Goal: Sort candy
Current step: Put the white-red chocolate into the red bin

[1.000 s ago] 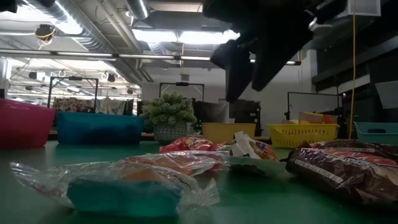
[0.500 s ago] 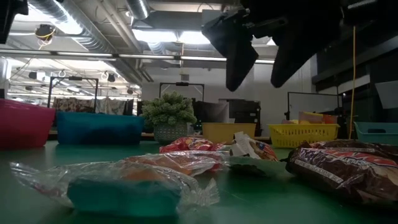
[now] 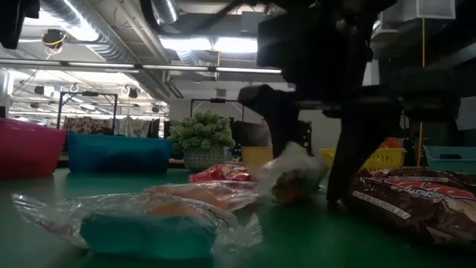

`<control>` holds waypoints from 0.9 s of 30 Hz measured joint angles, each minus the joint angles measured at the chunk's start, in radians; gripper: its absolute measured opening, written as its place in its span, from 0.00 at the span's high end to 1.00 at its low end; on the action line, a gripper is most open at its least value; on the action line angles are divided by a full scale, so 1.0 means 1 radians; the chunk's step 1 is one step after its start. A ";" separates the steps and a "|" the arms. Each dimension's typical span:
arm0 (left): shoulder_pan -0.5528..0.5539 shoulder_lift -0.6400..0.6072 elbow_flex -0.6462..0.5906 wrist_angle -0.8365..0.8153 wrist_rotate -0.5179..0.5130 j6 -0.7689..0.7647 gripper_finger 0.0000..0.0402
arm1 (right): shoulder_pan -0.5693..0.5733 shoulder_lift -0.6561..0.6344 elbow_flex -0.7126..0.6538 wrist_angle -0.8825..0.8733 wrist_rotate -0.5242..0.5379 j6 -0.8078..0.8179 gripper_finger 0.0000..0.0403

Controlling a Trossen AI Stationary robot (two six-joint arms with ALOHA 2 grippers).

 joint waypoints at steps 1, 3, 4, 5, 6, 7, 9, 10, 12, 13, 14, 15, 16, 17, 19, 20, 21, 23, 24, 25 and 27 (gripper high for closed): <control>0.000 0.000 0.000 0.000 -0.004 0.000 0.66 | 0.000 0.004 0.001 -0.001 0.007 -0.001 0.41; 0.000 0.000 0.000 0.004 -0.006 0.000 0.66 | 0.000 0.005 0.002 -0.005 0.006 0.000 0.43; 0.000 0.000 0.000 0.003 -0.006 0.000 0.66 | 0.000 0.005 0.002 -0.006 0.005 0.000 0.44; 0.000 0.000 0.000 0.004 -0.006 0.000 0.66 | 0.000 0.005 0.002 -0.006 0.004 0.000 0.46; 0.000 0.000 0.000 0.005 -0.007 0.000 0.66 | 0.000 0.006 0.002 -0.007 0.004 0.000 0.49; 0.000 0.000 0.000 0.005 -0.007 0.000 0.66 | 0.000 0.006 0.002 -0.008 0.002 0.000 0.51; 0.000 0.000 0.000 0.007 -0.008 0.000 0.66 | 0.000 0.006 0.002 -0.010 -0.002 0.000 0.57; 0.000 0.000 0.000 0.008 -0.009 0.000 0.66 | 0.001 0.006 0.002 -0.012 -0.004 0.000 0.60; 0.000 0.000 0.000 0.012 -0.017 0.000 0.66 | 0.001 0.006 0.001 -0.014 -0.010 0.000 0.67; 0.000 0.000 0.000 0.015 -0.023 0.000 0.66 | 0.001 0.006 0.001 -0.014 -0.011 0.000 0.70; 0.000 0.000 0.000 0.020 -0.029 0.000 0.66 | 0.001 0.006 0.002 -0.016 -0.012 0.000 0.73; 0.000 0.000 0.000 0.024 -0.033 0.000 0.66 | 0.001 0.007 0.007 -0.025 -0.011 0.000 0.75; 0.000 0.000 0.000 0.028 -0.036 0.000 0.66 | 0.001 0.009 0.017 -0.040 -0.009 0.000 0.78; 0.000 0.000 0.000 0.033 -0.039 0.000 0.66 | 0.001 0.011 0.028 -0.060 -0.002 0.000 0.80; -0.001 0.000 0.000 0.051 -0.058 0.001 0.66 | -0.001 0.012 0.051 -0.110 0.008 -0.001 0.84; 0.000 0.000 0.000 0.065 -0.070 0.001 0.66 | -0.001 0.012 0.066 -0.130 0.009 0.000 0.85; 0.000 0.000 0.000 0.083 -0.084 0.001 0.66 | -0.001 0.012 0.084 -0.149 0.015 0.000 0.86; 0.000 0.000 0.000 0.125 -0.116 0.017 0.66 | -0.001 0.012 0.124 -0.201 0.029 -0.001 0.87; 0.000 0.000 0.000 0.151 -0.134 0.038 0.66 | -0.001 0.012 0.145 -0.225 0.043 0.000 0.87; 0.000 0.000 0.000 0.181 -0.152 0.067 0.66 | -0.001 0.012 0.165 -0.240 0.057 0.000 0.87; 0.000 0.000 0.000 0.241 -0.190 0.138 0.66 | -0.003 0.012 0.202 -0.257 0.087 0.000 0.87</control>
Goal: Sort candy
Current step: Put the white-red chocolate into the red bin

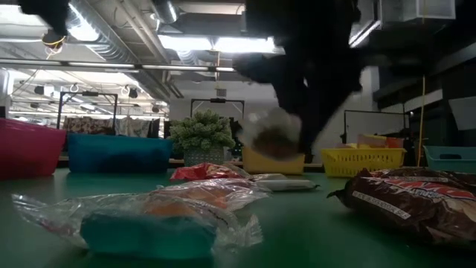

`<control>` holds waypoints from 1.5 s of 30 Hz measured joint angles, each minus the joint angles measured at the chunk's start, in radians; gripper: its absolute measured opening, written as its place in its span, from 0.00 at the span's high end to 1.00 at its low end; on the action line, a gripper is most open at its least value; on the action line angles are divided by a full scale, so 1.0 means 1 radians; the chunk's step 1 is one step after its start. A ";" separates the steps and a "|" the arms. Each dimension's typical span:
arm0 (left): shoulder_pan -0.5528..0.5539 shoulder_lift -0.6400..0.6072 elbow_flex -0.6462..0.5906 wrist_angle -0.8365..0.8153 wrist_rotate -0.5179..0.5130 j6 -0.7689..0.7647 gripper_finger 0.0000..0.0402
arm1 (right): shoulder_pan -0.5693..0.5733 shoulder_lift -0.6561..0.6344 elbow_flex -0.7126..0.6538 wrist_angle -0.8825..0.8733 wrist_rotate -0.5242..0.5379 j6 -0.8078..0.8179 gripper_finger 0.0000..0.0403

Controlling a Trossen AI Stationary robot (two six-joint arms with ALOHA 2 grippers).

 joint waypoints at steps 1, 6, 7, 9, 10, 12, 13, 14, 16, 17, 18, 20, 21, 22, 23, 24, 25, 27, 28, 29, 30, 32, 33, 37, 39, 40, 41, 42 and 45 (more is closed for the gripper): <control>0.000 0.000 0.000 0.031 -0.021 0.040 0.66 | -0.004 0.000 0.020 -0.006 0.009 0.000 0.86; -0.002 0.007 0.000 0.162 -0.092 0.251 0.66 | -0.040 -0.002 0.111 -0.015 -0.008 0.046 0.86; -0.007 0.013 0.000 0.177 -0.095 0.285 0.66 | -0.052 -0.002 0.122 -0.016 -0.021 0.067 0.86; -0.011 0.028 0.000 0.210 -0.098 0.334 0.66 | -0.082 -0.002 0.140 -0.013 -0.062 0.127 0.86; -0.016 0.038 0.000 0.219 -0.099 0.353 0.66 | -0.098 -0.002 0.144 -0.004 -0.087 0.160 0.86; -0.027 0.060 0.000 0.231 -0.105 0.379 0.66 | -0.131 -0.002 0.144 0.023 -0.149 0.225 0.86; -0.030 0.072 0.000 0.242 -0.115 0.395 0.66 | -0.148 -0.002 0.144 0.036 -0.183 0.252 0.86; -0.033 0.087 0.000 0.251 -0.127 0.410 0.66 | -0.162 -0.002 0.144 0.049 -0.219 0.273 0.86; -0.039 0.117 0.000 0.262 -0.153 0.442 0.66 | -0.188 -0.002 0.144 0.090 -0.282 0.309 0.86; -0.041 0.132 0.000 0.274 -0.170 0.455 0.66 | -0.198 -0.002 0.144 0.111 -0.302 0.322 0.86; -0.042 0.146 0.000 0.289 -0.185 0.473 0.66 | -0.208 -0.002 0.144 0.129 -0.319 0.336 0.86; -0.042 0.173 0.000 0.318 -0.223 0.511 0.66 | -0.218 -0.002 0.144 0.175 -0.334 0.358 0.86; -0.042 0.188 0.000 0.337 -0.241 0.528 0.66 | -0.223 -0.002 0.144 0.196 -0.336 0.370 0.86; -0.042 0.200 0.000 0.353 -0.261 0.544 0.66 | -0.223 -0.002 0.144 0.213 -0.336 0.376 0.86; -0.042 0.209 0.000 0.366 -0.278 0.558 0.66 | -0.223 -0.002 0.144 0.225 -0.337 0.383 0.86; -0.042 0.217 0.000 0.378 -0.297 0.575 0.66 | -0.223 -0.002 0.144 0.233 -0.336 0.389 0.86; -0.042 0.221 0.000 0.388 -0.315 0.588 0.66 | -0.222 -0.002 0.144 0.235 -0.336 0.394 0.86; -0.042 0.228 0.000 0.397 -0.355 0.604 0.66 | -0.221 -0.003 0.144 0.237 -0.336 0.398 0.86; -0.042 0.229 0.000 0.397 -0.378 0.604 0.66 | -0.220 -0.003 0.144 0.237 -0.336 0.398 0.86; -0.042 0.229 0.000 0.397 -0.397 0.604 0.66 | -0.220 -0.003 0.144 0.237 -0.339 0.400 0.86; -0.042 0.229 0.000 0.398 -0.407 0.605 0.66 | -0.219 -0.004 0.144 0.237 -0.346 0.405 0.86; -0.040 0.229 0.000 0.402 -0.408 0.605 0.66 | -0.220 -0.004 0.144 0.240 -0.352 0.431 0.86; -0.040 0.229 0.000 0.402 -0.402 0.605 0.66 | -0.220 -0.004 0.144 0.246 -0.352 0.451 0.86; -0.039 0.229 0.000 0.404 -0.403 0.607 0.66 | -0.220 -0.004 0.144 0.287 -0.352 0.482 0.86; -0.039 0.229 0.000 0.404 -0.406 0.607 0.66 | -0.214 -0.004 0.144 0.302 -0.352 0.483 0.86; -0.039 0.229 0.000 0.404 -0.405 0.607 0.66 | -0.212 -0.004 0.143 0.307 -0.352 0.483 0.86; -0.039 0.229 0.000 0.404 -0.399 0.607 0.66 | -0.213 -0.004 0.144 0.309 -0.352 0.484 0.86; -0.039 0.229 0.000 0.404 -0.387 0.607 0.66 | -0.213 -0.004 0.144 0.309 -0.352 0.484 0.86; -0.039 0.229 0.000 0.404 -0.367 0.607 0.67 | -0.213 -0.004 0.143 0.308 -0.352 0.484 0.86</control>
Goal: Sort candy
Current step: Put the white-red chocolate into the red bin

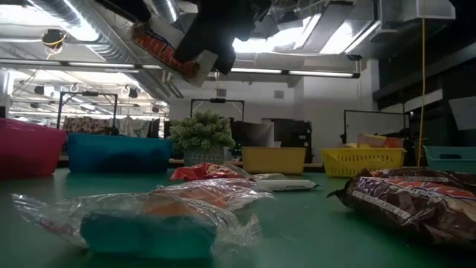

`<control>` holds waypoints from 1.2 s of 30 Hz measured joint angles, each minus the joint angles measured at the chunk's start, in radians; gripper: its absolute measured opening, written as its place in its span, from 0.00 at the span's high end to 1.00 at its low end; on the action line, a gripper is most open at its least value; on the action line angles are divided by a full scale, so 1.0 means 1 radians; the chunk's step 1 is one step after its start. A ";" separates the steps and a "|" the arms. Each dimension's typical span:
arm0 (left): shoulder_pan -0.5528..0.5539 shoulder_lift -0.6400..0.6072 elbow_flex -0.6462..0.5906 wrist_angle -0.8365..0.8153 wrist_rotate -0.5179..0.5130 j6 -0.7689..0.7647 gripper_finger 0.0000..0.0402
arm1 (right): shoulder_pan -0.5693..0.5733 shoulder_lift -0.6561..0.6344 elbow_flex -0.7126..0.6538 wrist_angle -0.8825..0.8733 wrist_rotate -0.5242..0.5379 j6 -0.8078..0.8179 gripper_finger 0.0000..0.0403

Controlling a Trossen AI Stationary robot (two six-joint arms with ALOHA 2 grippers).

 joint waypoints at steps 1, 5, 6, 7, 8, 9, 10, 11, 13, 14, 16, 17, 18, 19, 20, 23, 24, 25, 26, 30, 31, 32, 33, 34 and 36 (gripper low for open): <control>0.000 0.000 0.000 0.000 0.000 0.000 0.68 | 0.000 0.000 0.000 0.000 0.000 0.000 0.86; 0.001 0.000 0.000 -0.001 0.001 -0.002 0.76 | -0.001 0.000 0.000 0.000 0.000 0.000 0.86; 0.002 0.000 0.000 -0.001 0.003 -0.001 0.79 | 0.000 0.000 0.000 0.000 0.000 -0.001 0.86; 0.003 0.000 0.000 -0.001 0.005 -0.001 0.83 | 0.000 0.000 0.000 0.000 0.000 0.000 0.86; 0.003 0.000 0.000 -0.001 0.006 -0.002 0.86 | 0.000 0.000 0.000 0.000 0.000 0.000 0.86; 0.003 0.000 0.000 -0.001 0.007 -0.002 0.90 | 0.000 0.000 0.000 0.000 0.000 0.000 0.86; 0.003 0.000 0.000 -0.001 0.007 -0.002 0.94 | 0.000 0.000 0.000 0.000 0.000 0.000 0.86; 0.003 0.000 0.000 -0.001 0.007 -0.002 0.96 | 0.000 0.000 0.000 0.000 0.000 -0.001 0.86; 0.003 0.000 0.000 -0.001 0.007 -0.004 0.98 | 0.000 0.000 0.000 -0.001 0.000 0.000 0.86; 0.003 0.000 0.000 -0.001 0.008 -0.003 0.98 | 0.000 0.000 0.000 -0.003 0.000 0.000 0.86; 0.003 0.000 0.000 -0.001 0.007 -0.003 0.99 | 0.000 0.000 0.000 -0.003 0.000 0.001 0.86; 0.003 0.000 0.000 -0.001 0.008 -0.004 0.99 | 0.000 0.000 0.000 -0.003 0.000 -0.001 0.86; 0.003 0.000 0.000 -0.001 0.008 -0.004 0.99 | 0.000 0.000 0.000 -0.003 0.000 -0.010 0.86; 0.003 0.000 0.000 -0.001 0.008 -0.004 0.99 | 0.000 0.000 0.000 -0.004 0.000 -0.020 0.86; 0.003 0.000 0.000 -0.002 0.008 -0.004 0.99 | 0.000 0.000 0.000 -0.003 0.000 -0.033 0.86; 0.003 0.000 0.000 -0.002 0.008 -0.004 1.00 | 0.000 0.000 0.000 -0.003 0.000 -0.040 0.83; 0.003 0.000 0.000 -0.003 0.009 -0.004 1.00 | 0.000 0.000 0.000 -0.003 0.000 -0.040 0.81; 0.003 0.001 0.000 -0.004 0.009 -0.004 1.00 | 0.000 0.000 0.000 -0.003 0.000 -0.041 0.79; 0.003 0.001 0.000 -0.005 0.010 -0.004 1.00 | 0.000 0.000 0.000 -0.003 0.000 -0.042 0.76; 0.003 0.001 0.000 -0.006 0.020 -0.006 1.00 | 0.000 0.000 0.000 -0.009 0.025 -0.037 0.61; 0.003 0.001 0.000 -0.008 0.021 -0.012 1.00 | 0.000 0.000 0.000 -0.014 0.031 -0.034 0.58; 0.003 0.001 0.000 -0.011 0.022 -0.023 1.00 | -0.001 0.000 0.000 -0.023 0.036 -0.034 0.55; 0.003 0.000 0.000 -0.018 0.027 -0.039 1.00 | -0.002 0.000 0.001 -0.041 0.037 -0.033 0.53; 0.001 -0.002 0.000 -0.028 0.044 -0.056 1.00 | -0.005 0.000 0.001 -0.070 0.036 -0.034 0.51; -0.002 -0.013 -0.001 -0.045 0.084 -0.092 1.00 | -0.010 -0.007 0.001 -0.150 0.036 -0.034 0.48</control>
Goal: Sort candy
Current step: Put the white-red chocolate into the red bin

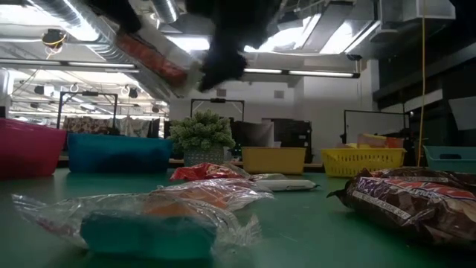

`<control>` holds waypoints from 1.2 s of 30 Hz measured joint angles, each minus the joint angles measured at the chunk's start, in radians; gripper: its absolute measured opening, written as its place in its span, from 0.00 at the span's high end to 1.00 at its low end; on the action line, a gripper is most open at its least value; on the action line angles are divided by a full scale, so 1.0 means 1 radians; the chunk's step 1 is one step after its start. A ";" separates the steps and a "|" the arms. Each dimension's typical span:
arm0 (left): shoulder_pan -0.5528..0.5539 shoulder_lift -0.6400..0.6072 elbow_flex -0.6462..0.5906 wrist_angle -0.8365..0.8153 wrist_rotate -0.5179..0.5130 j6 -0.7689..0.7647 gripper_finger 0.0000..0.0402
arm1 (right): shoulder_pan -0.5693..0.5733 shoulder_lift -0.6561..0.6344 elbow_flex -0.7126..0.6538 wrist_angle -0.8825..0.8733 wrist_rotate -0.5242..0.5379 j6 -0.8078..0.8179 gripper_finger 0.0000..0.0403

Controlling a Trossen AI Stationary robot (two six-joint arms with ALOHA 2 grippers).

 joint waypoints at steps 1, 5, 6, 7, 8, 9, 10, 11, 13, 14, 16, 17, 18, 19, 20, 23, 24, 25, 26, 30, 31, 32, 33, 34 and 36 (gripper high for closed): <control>-0.002 -0.008 0.000 -0.010 0.014 -0.023 1.00 | -0.004 -0.002 0.000 -0.038 0.000 -0.001 0.47; -0.013 -0.050 0.000 -0.089 0.070 -0.120 1.00 | -0.013 -0.006 0.000 -0.219 0.007 -0.036 0.47; -0.014 -0.064 0.000 -0.119 0.086 -0.150 1.00 | -0.012 -0.006 0.000 -0.247 0.008 -0.058 0.47; -0.015 -0.078 0.000 -0.155 0.105 -0.183 1.00 | -0.012 -0.006 0.000 -0.270 0.009 -0.080 0.48; -0.016 -0.093 0.000 -0.195 0.125 -0.221 1.00 | -0.012 -0.006 0.000 -0.286 0.009 -0.099 0.48; -0.016 -0.108 0.000 -0.235 0.143 -0.261 1.00 | -0.011 -0.006 0.000 -0.289 0.009 -0.113 0.48; -0.016 -0.120 0.000 -0.279 0.164 -0.301 1.00 | -0.011 -0.006 0.000 -0.286 0.008 -0.124 0.48; -0.016 -0.129 0.000 -0.326 0.186 -0.341 1.00 | -0.010 -0.006 0.000 -0.286 0.007 -0.132 0.48; -0.016 -0.141 0.000 -0.408 0.237 -0.414 1.00 | -0.010 -0.006 0.000 -0.287 0.002 -0.139 0.48; -0.016 -0.144 0.000 -0.449 0.273 -0.447 1.00 | -0.010 -0.006 0.000 -0.294 0.000 -0.141 0.49; -0.016 -0.149 0.000 -0.527 0.352 -0.507 1.00 | -0.010 -0.006 0.000 -0.327 -0.001 -0.162 0.49; -0.016 -0.149 0.000 -0.561 0.395 -0.531 1.00 | -0.009 -0.006 0.000 -0.345 -0.001 -0.173 0.49; -0.016 -0.149 0.000 -0.593 0.440 -0.551 1.00 | -0.007 -0.006 0.000 -0.362 -0.001 -0.186 0.49; -0.019 -0.149 0.000 -0.621 0.475 -0.570 1.00 | -0.002 -0.006 0.000 -0.384 -0.001 -0.194 0.49; -0.022 -0.149 0.000 -0.646 0.503 -0.589 1.00 | -0.002 -0.006 -0.002 -0.401 0.000 -0.207 0.49; -0.036 -0.149 0.000 -0.692 0.546 -0.632 1.00 | 0.011 -0.008 -0.030 -0.412 -0.009 -0.239 0.49; -0.042 -0.149 0.000 -0.707 0.555 -0.649 1.00 | 0.019 -0.008 -0.043 -0.416 -0.010 -0.247 0.49; -0.048 -0.149 0.000 -0.725 0.563 -0.666 1.00 | 0.025 -0.008 -0.055 -0.419 -0.010 -0.259 0.49; -0.052 -0.149 0.000 -0.745 0.575 -0.688 1.00 | 0.030 -0.008 -0.071 -0.418 -0.010 -0.268 0.49; -0.065 -0.149 0.000 -0.768 0.579 -0.749 1.00 | 0.045 -0.008 -0.141 -0.410 -0.010 -0.290 0.49; -0.067 -0.149 0.000 -0.767 0.572 -0.755 1.00 | 0.045 -0.008 -0.155 -0.409 -0.011 -0.290 0.49; -0.067 -0.149 0.000 -0.768 0.569 -0.757 1.00 | 0.045 -0.008 -0.168 -0.405 -0.010 -0.290 0.49; -0.067 -0.149 0.000 -0.772 0.567 -0.757 1.00 | 0.045 -0.008 -0.182 -0.405 -0.010 -0.290 0.49; -0.067 -0.149 0.000 -0.781 0.566 -0.762 1.00 | 0.044 -0.008 -0.195 -0.407 -0.010 -0.290 0.49; -0.067 -0.149 0.000 -0.805 0.561 -0.791 1.00 | 0.044 -0.008 -0.216 -0.408 -0.009 -0.290 0.49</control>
